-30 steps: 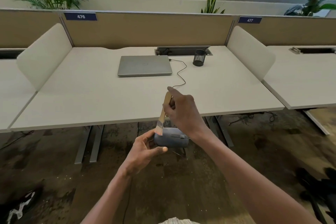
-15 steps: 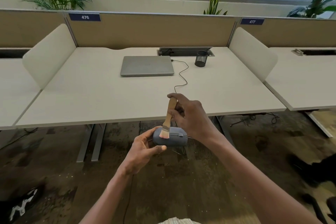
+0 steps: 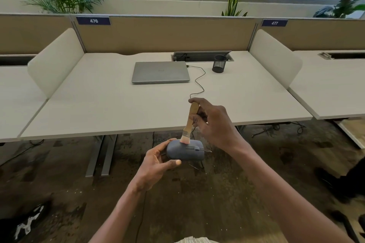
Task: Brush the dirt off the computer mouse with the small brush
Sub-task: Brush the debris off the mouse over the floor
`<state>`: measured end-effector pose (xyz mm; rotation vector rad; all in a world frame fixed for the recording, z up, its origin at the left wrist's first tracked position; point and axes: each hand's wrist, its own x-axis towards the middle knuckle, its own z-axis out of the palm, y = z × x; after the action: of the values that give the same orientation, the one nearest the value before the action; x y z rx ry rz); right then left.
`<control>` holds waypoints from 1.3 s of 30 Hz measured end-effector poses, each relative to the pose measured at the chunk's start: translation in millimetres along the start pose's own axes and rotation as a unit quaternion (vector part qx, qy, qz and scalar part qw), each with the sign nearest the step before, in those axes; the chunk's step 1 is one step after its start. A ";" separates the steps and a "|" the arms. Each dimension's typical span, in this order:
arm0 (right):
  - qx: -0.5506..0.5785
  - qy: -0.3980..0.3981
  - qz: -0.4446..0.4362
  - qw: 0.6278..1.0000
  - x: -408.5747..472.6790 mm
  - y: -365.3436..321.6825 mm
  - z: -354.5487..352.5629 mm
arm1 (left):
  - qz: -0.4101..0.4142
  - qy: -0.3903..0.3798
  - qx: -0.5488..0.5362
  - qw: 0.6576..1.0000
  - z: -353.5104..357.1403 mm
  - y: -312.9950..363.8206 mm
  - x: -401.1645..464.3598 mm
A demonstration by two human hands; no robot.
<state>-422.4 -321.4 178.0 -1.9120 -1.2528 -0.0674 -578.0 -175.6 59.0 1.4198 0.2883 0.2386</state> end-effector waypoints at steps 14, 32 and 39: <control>0.020 -0.002 0.022 1.000 6.8 9.7 3.4 | 0.007 -0.007 0.012 1.000 -1.1 1.1 2.9; -0.118 -0.008 0.245 0.962 45.1 4.8 16.7 | -0.002 0.003 0.036 0.999 -2.5 -6.0 5.2; -0.099 0.010 0.189 0.977 45.4 -3.3 12.7 | -0.002 -0.002 0.028 1.000 -1.4 -4.8 7.8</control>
<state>-406.9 -279.1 192.3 -2.2873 -0.8770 -0.0126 -571.2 -172.3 53.7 1.4747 0.2968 0.2261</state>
